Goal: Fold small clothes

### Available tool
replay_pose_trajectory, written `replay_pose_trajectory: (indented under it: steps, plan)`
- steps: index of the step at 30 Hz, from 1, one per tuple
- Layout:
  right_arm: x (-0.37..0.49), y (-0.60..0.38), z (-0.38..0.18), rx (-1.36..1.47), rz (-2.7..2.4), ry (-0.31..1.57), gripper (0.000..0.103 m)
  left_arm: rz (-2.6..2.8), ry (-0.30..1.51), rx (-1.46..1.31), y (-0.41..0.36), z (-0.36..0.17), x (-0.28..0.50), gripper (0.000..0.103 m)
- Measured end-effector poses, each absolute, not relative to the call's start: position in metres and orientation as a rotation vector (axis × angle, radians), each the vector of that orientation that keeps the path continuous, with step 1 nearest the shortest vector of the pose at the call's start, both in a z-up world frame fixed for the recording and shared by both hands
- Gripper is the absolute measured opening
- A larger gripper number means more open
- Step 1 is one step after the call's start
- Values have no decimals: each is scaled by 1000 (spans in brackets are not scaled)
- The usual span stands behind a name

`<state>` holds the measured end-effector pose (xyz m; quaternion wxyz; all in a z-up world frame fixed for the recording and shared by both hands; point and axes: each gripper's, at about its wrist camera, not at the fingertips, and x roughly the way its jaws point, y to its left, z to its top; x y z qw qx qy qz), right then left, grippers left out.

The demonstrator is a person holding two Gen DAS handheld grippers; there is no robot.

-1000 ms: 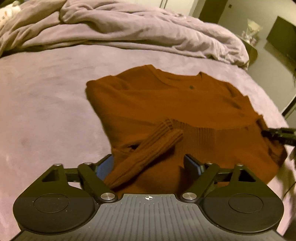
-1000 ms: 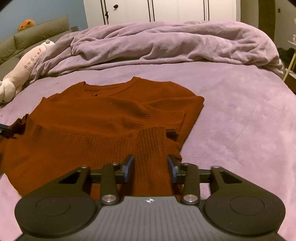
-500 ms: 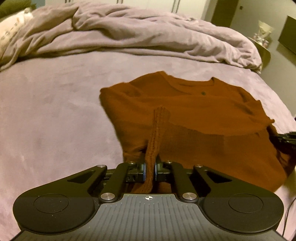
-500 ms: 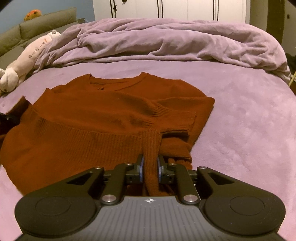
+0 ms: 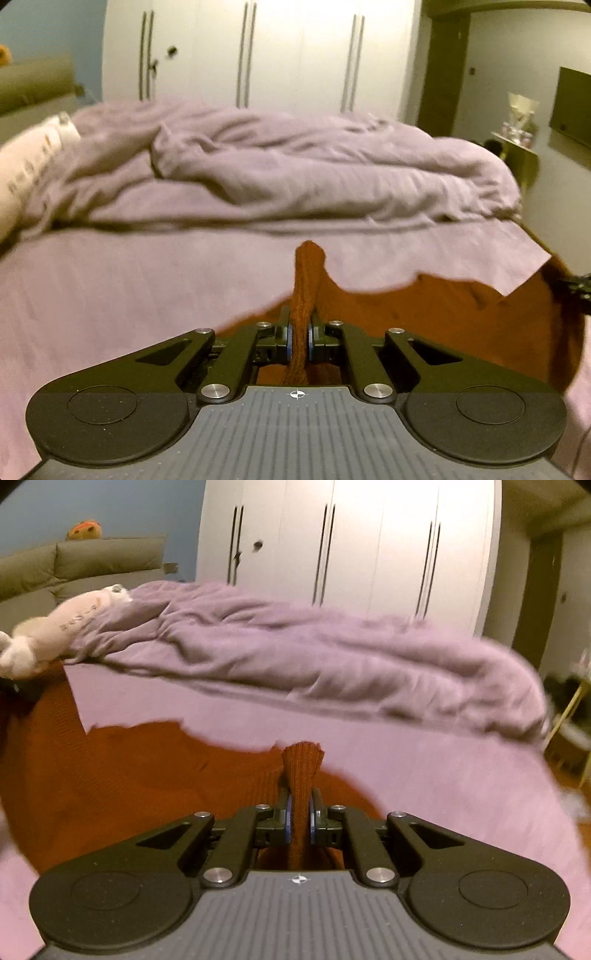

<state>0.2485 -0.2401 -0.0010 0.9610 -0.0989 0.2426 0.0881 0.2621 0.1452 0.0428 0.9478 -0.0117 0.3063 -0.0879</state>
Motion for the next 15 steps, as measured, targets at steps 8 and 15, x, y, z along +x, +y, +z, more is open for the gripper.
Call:
replay_pose_trajectory:
  steps: [8,15]
  plan:
    - [349,-226,-25,-181,5,514,8,8,693,-25,140,-9,345,9]
    - [384,-215,-90,-187,-16,663,8,48,828,11,139,-72,363,9]
